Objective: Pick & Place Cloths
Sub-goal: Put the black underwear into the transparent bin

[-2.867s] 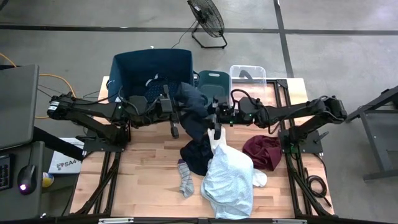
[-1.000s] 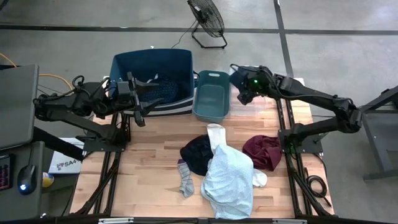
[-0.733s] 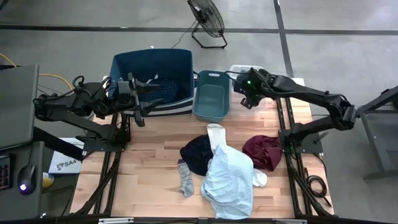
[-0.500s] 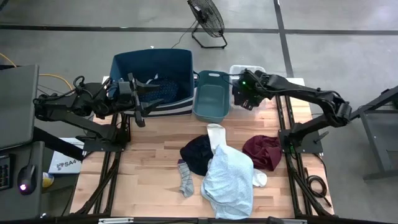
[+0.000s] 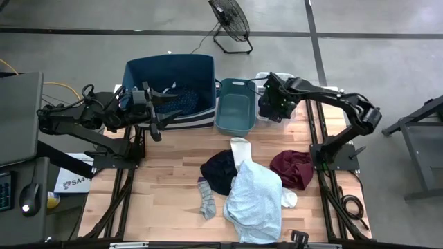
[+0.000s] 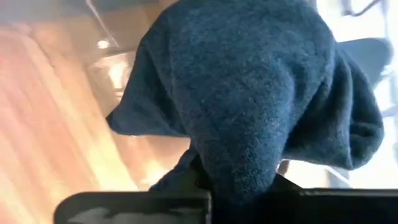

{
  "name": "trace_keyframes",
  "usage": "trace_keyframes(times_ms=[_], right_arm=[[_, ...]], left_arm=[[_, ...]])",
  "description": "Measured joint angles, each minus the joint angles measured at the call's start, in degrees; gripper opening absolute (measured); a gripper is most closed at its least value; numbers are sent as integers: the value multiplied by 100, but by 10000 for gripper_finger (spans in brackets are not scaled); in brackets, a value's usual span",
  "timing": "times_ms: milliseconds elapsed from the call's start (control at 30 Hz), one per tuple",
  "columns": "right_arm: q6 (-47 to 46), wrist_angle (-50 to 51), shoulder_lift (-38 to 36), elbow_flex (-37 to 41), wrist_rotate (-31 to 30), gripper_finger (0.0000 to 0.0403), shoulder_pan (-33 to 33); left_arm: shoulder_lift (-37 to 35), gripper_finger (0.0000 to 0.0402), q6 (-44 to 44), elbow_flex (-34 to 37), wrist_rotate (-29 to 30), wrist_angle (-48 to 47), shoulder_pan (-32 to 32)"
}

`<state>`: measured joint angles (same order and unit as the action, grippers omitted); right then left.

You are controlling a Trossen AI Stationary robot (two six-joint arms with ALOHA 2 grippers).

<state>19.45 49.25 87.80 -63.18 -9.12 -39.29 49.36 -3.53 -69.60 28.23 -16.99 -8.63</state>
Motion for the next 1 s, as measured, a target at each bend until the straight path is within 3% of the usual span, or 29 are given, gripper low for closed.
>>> trace_keyframes(times_ms=[300, 667, 1000], right_arm=[[-771, -74, 57, 0, 936, 4, -591], [-2568, -658, 57, 2, 1101, 4, -841], [-1038, -758, 162, 2, 878, 4, -638]], left_arm=[[0, 255, 0, 2, -2, -7, 0], [0, 255, -2, 2, -4, -7, 1], [2, 255, -155, 2, -26, -187, 0]])
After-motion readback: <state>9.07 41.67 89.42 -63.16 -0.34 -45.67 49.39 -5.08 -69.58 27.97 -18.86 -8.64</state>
